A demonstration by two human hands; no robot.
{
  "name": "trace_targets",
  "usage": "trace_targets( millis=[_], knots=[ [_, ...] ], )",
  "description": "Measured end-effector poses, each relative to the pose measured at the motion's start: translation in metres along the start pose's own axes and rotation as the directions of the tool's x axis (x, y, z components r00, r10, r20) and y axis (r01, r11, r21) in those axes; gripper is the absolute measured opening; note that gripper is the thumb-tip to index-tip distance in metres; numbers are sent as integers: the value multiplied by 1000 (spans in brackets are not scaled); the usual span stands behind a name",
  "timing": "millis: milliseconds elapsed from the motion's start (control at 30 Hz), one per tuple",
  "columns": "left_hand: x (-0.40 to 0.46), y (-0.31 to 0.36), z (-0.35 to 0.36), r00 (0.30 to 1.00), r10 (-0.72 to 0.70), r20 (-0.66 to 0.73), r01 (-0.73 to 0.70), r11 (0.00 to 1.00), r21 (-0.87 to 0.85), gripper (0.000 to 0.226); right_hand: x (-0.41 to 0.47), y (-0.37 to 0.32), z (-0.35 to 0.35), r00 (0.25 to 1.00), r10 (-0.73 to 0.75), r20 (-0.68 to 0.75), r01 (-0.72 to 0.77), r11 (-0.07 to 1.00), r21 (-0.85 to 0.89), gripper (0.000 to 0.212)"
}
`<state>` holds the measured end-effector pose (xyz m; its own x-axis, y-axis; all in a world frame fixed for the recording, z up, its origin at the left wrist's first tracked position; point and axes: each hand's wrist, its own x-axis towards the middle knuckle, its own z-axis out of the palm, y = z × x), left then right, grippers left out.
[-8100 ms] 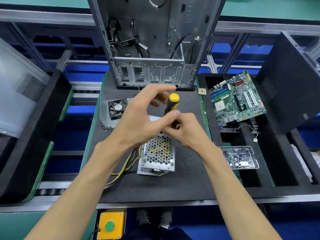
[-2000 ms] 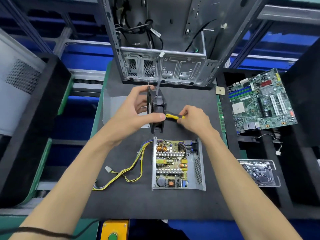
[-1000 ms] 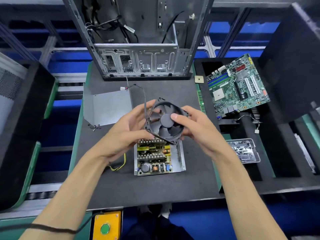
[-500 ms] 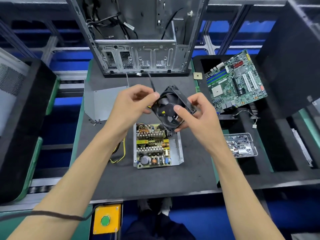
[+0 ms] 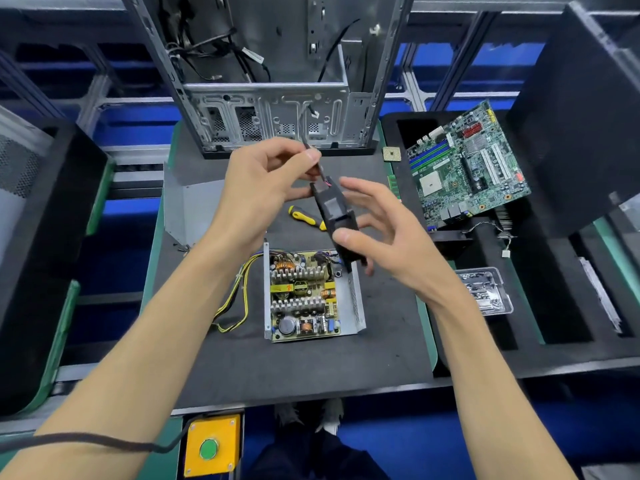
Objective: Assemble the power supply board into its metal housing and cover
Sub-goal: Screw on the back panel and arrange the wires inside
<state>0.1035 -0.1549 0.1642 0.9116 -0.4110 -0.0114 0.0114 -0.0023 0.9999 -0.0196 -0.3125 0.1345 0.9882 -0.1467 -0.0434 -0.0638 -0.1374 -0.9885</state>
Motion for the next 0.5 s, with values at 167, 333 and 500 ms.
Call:
trace_targets(
  millis=[167,333,500],
  knots=[
    [2,-15,1,996,-75,51,74,997,15,11,10,6,-3,998,53,19,-48,979,-196,76],
    [11,-46,-4,983,-168,79,138,947,291,12,19,16,1,981,92,-170,-92,996,7,63],
    [-1,-86,-13,819,-411,400,-231,403,886,68,28,34,7,912,203,-358,-126,966,227,35]
  ],
)
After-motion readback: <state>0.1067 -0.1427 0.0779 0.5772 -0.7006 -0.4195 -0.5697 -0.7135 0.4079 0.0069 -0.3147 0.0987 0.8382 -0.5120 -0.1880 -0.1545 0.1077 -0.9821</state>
